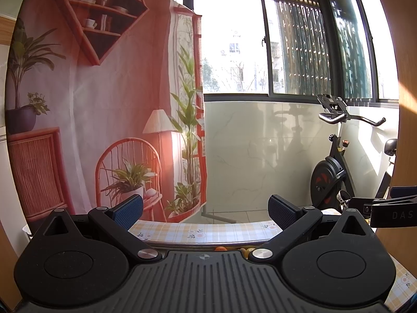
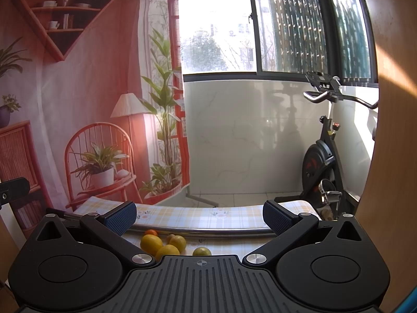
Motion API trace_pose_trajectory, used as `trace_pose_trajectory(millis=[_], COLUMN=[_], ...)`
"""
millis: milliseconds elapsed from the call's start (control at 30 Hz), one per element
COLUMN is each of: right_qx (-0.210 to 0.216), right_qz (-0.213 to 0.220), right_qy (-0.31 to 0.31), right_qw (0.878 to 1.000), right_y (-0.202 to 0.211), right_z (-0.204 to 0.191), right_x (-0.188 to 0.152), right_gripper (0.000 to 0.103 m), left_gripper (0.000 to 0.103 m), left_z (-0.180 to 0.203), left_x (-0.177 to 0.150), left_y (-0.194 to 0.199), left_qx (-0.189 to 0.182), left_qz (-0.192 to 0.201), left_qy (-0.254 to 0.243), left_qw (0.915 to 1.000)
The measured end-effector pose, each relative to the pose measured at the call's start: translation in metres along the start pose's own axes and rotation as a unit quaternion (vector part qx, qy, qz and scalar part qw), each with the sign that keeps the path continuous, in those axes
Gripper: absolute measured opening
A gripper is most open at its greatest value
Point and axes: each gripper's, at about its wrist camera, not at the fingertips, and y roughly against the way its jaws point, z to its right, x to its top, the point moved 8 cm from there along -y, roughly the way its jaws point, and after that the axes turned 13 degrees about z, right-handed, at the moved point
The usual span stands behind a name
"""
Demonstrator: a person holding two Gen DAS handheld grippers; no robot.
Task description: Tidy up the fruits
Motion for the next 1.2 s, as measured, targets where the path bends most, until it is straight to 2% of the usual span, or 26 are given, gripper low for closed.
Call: trace_pose_trajectory(millis=[400,567,800,933,1100,1200], right_qx=[-0.004,-0.011,-0.02,-0.028,0.005,0.023], right_qz=[-0.018,-0.042,-0.08,-0.085,-0.095,-0.087], right_qy=[-0.003,-0.006,-0.015,-0.014,-0.042,-0.034], right_qw=[1.0,0.999,0.996,0.996,0.995,0.995], right_y=[-0.01,-0.025,-0.053,-0.068,-0.087,-0.095], right_z=[0.002,0.006,0.014,0.018,0.024,0.022], right_x=[-0.011,-0.026,-0.057,-0.075,-0.097,-0.107], right_gripper=[0.103,0.103,0.103,0.103,0.103,0.103], left_gripper=[0.103,0.103,0.102,0.102,0.102,0.102], left_z=[-0.005,-0.013,-0.037,-0.06,-0.086,-0.098], left_x=[-0.018,-0.041,-0.078,-0.093,-0.108,-0.115], left_y=[-0.019,-0.04,-0.073,-0.089,-0.104,-0.109], left_qx=[0.004,-0.014,-0.021,0.007,0.038,0.054], left_qz=[-0.016,-0.049,-0.095,-0.112,-0.132,-0.143], left_qy=[0.005,0.044,0.066,0.068,0.082,0.083], left_qw=[0.9998,0.9978,0.9931,0.9913,0.9871,0.9848])
